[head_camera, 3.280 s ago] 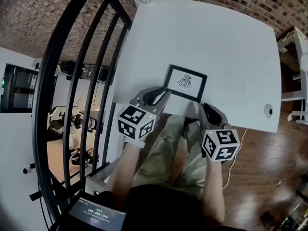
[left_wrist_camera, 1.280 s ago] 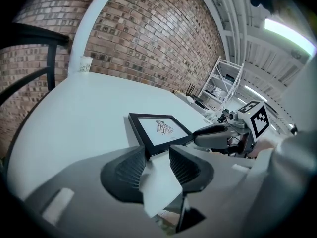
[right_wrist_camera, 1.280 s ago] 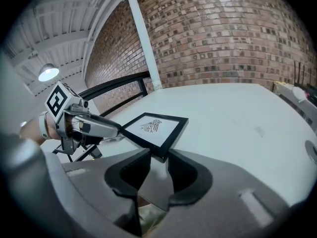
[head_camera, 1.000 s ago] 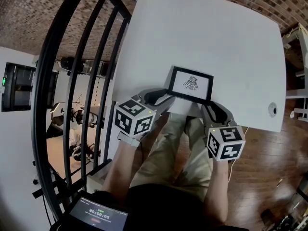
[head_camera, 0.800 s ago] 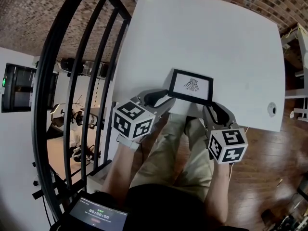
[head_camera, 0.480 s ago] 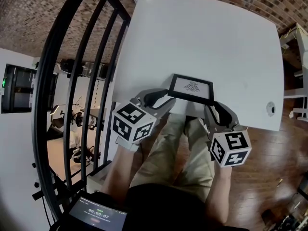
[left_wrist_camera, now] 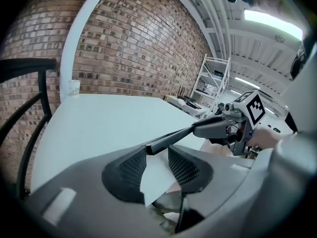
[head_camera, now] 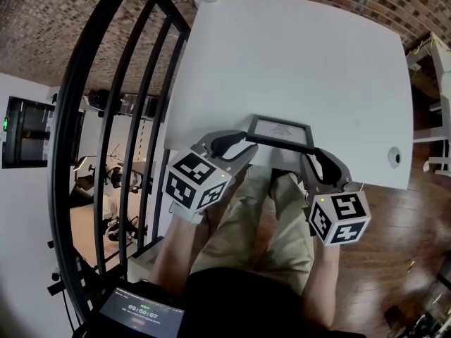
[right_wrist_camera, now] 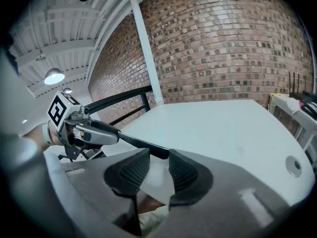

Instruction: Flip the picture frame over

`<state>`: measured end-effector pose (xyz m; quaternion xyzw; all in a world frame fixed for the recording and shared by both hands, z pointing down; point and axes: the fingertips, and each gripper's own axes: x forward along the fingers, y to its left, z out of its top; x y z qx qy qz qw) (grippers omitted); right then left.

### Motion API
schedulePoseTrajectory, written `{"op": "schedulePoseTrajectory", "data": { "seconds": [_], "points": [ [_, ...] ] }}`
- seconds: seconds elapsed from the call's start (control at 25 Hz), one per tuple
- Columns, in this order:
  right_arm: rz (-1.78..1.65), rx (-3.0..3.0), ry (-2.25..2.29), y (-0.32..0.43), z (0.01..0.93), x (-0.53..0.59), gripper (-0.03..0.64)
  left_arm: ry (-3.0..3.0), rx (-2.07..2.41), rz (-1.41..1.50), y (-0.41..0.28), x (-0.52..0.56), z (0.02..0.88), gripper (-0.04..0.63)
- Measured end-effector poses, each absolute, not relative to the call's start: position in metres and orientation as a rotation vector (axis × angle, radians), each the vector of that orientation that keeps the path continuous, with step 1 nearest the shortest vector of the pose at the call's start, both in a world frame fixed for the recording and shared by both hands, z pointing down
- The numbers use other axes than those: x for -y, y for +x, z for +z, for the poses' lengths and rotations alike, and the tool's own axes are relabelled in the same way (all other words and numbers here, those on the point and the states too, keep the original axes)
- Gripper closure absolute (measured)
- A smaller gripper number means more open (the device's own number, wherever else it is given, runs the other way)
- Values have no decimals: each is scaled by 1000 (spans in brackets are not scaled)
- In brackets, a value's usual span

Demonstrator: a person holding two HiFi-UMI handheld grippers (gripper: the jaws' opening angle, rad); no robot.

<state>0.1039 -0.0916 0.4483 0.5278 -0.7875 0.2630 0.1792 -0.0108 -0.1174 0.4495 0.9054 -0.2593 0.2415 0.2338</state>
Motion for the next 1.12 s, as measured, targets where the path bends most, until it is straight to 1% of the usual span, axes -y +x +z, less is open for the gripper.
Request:
{"op": "schedulePoseTrajectory", "data": {
  "seconds": [0.48, 1.12],
  "points": [
    [709, 2240, 1519, 108, 431, 90, 514, 2520, 706, 643, -8, 112, 429, 449],
    [694, 2235, 1492, 112, 431, 120, 514, 2488, 713, 690, -5, 141, 435, 451]
  ]
}}
